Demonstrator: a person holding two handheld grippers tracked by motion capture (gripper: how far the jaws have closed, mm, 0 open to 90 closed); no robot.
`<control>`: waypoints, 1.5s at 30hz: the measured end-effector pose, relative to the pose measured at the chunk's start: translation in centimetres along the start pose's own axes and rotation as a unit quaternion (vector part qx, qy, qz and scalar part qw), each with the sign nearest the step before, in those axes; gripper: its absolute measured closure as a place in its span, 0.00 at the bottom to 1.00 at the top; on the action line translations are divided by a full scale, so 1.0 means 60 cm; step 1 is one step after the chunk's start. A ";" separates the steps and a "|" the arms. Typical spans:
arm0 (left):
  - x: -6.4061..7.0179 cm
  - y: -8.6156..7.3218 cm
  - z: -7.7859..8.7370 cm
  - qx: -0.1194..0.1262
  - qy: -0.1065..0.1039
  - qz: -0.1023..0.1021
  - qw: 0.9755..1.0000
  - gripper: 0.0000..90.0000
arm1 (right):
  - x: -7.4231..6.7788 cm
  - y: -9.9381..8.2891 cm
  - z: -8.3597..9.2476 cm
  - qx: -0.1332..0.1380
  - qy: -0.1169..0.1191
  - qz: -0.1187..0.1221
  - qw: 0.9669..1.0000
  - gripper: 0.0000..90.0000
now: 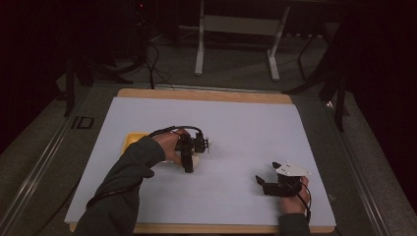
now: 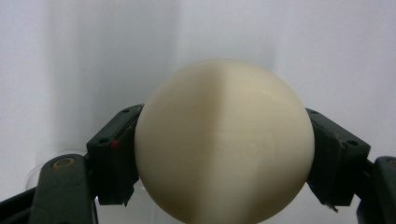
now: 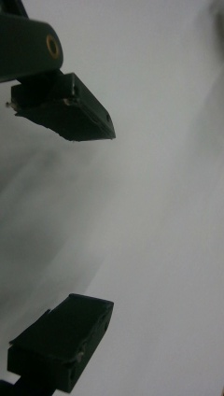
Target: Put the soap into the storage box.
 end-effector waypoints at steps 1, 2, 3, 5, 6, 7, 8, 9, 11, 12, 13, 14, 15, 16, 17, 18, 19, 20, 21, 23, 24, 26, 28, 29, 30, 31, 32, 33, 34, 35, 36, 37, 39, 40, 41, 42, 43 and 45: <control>0.000 0.000 0.000 0.000 0.000 0.000 1.000 0.26 | 0.000 0.000 0.000 0.000 0.000 0.000 1.000 0.16; -0.001 -0.003 0.001 -0.003 0.001 0.000 1.000 0.26 | 0.000 0.000 0.000 0.000 0.000 0.000 1.000 0.16; -0.001 -0.004 0.002 -0.002 0.001 0.001 1.000 0.26 | 0.000 0.000 0.000 0.000 0.000 0.001 1.000 0.16; -0.002 -0.007 0.003 -0.002 0.000 0.005 1.000 0.26 | 0.000 0.000 0.000 -0.001 0.000 0.001 1.000 0.16; -0.003 -0.008 0.003 -0.002 0.001 0.005 1.000 0.26 | 0.000 0.000 0.000 0.000 0.000 0.001 1.000 0.16; -0.003 -0.008 0.003 -0.002 0.001 0.005 1.000 0.26 | 0.000 0.000 0.000 0.000 0.000 0.001 1.000 0.16; -0.004 -0.011 0.004 -0.001 0.001 0.008 1.000 0.26 | 0.000 0.000 0.000 0.000 0.000 0.001 1.000 0.16; -0.004 -0.012 0.005 0.000 0.001 0.010 1.000 0.26 | 0.000 0.000 0.000 0.000 0.000 0.001 1.000 0.16; -0.005 -0.015 0.006 0.000 0.001 0.010 1.000 0.26 | 0.000 0.000 0.000 0.000 0.000 0.001 1.000 0.16; -0.006 -0.017 0.008 0.000 0.001 0.011 1.000 0.26 | 0.000 0.000 0.000 0.000 0.000 0.001 1.000 0.16; -0.006 -0.017 0.008 0.000 0.001 0.011 1.000 0.26 | 0.000 0.000 0.000 0.000 0.000 0.001 1.000 0.16; -0.007 -0.018 0.009 0.002 0.002 0.014 1.000 0.26 | 0.000 0.000 0.000 0.000 0.000 0.001 1.000 0.16; -0.007 -0.020 0.011 0.006 0.001 0.017 1.000 0.26 | 0.000 0.000 0.000 -0.001 0.000 0.001 1.000 0.16; -0.008 -0.022 0.013 0.005 0.001 0.016 1.000 0.26 | 0.000 0.000 0.000 0.000 0.000 0.001 1.000 0.16; -0.009 -0.024 0.014 0.006 0.003 0.017 1.000 0.26 | 0.000 0.000 0.000 0.000 0.000 0.001 1.000 0.16; -0.010 -0.026 0.015 0.004 0.003 0.015 1.000 0.26 | 0.000 0.000 0.000 -0.001 0.000 0.001 1.000 0.16; -0.010 -0.026 0.015 0.004 0.003 0.015 1.000 0.26 | 0.000 0.000 0.000 -0.001 0.000 0.001 1.000 0.16; -0.010 -0.029 0.017 0.005 0.004 0.020 1.000 0.26 | 0.000 0.000 0.000 -0.001 0.000 0.001 1.000 0.16; -0.011 -0.031 0.019 0.006 0.005 0.020 1.000 0.26 | 0.000 0.000 0.000 -0.001 0.000 0.001 1.000 0.16; -0.013 -0.035 0.021 0.007 0.006 0.021 1.000 0.26 | 0.000 0.000 0.000 -0.001 0.000 0.001 1.000 0.16; -0.013 -0.037 0.022 0.007 0.007 0.023 1.000 0.26 | 0.000 0.000 0.000 -0.001 0.000 0.001 1.000 0.16; -0.014 -0.041 0.023 0.007 0.006 0.027 1.000 0.26 | 0.000 0.000 0.000 -0.001 0.000 0.001 1.000 0.16; -0.015 -0.043 0.024 0.006 0.008 0.028 1.000 0.26 | 0.000 0.000 0.000 -0.001 0.000 0.001 1.000 0.16; -0.016 -0.047 0.027 0.005 0.008 0.029 1.000 0.26 | 0.000 0.000 0.000 -0.001 0.000 0.001 1.000 0.16; -0.016 -0.047 0.027 0.005 0.008 0.029 1.000 0.26 | 0.000 0.000 0.000 -0.001 0.000 0.001 1.000 0.16; -0.017 -0.049 0.027 0.004 0.008 0.029 1.000 0.26 | 0.000 0.000 0.000 -0.001 0.000 0.001 1.000 0.16; -0.017 -0.053 0.029 0.003 0.009 0.031 0.999 0.26 | 0.000 0.000 0.000 -0.001 0.000 0.001 1.000 0.16; -0.017 -0.055 0.030 0.004 0.009 0.034 0.999 0.26 | 0.000 0.000 0.000 -0.001 0.000 0.001 1.000 0.16; -0.018 -0.057 0.031 0.004 0.009 0.034 0.999 0.26 | 0.000 0.000 0.000 -0.001 0.000 0.000 1.000 0.16; -0.018 -0.059 0.032 0.005 0.010 0.037 0.999 0.26 | 0.000 0.000 0.000 -0.001 0.000 0.001 1.000 0.16; -0.019 -0.061 0.033 0.004 0.011 0.036 0.999 0.26 | 0.000 0.000 0.000 -0.001 0.000 0.001 1.000 0.16; -0.019 -0.061 0.033 0.004 0.011 0.036 0.999 0.26 | 0.000 0.000 0.000 -0.001 0.000 0.001 1.000 0.16; -0.019 -0.067 0.036 0.006 0.011 0.044 0.999 0.26 | 0.000 0.000 0.000 -0.002 0.000 0.001 1.000 0.16; -0.019 -0.067 0.036 0.006 0.011 0.044 0.999 0.26 | 0.000 0.000 0.000 -0.002 0.000 0.001 1.000 0.16; -0.021 -0.069 0.038 0.005 0.011 0.043 0.999 0.26 | 0.000 0.000 0.000 -0.002 0.000 0.001 1.000 0.16; -0.022 -0.073 0.040 0.007 0.011 0.047 0.999 0.26 | 0.000 0.000 0.000 -0.002 0.000 0.000 1.000 0.16; -0.022 -0.073 0.040 0.007 0.011 0.047 0.999 0.26 | 0.000 0.000 0.000 -0.002 0.000 0.000 1.000 0.16; -0.023 -0.080 0.044 0.004 0.012 0.050 0.999 0.26 | 0.000 0.000 0.000 -0.002 0.000 0.000 1.000 0.16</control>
Point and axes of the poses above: each handheld gripper's, and its own axes: z roughly backward along the jaws, y roughly out of its top, x roughly to its right, the point moved 8 cm from there along -z, roughly forward along the jaws, and after that the axes turned 10 degrees about -z, right-handed, at the moved point
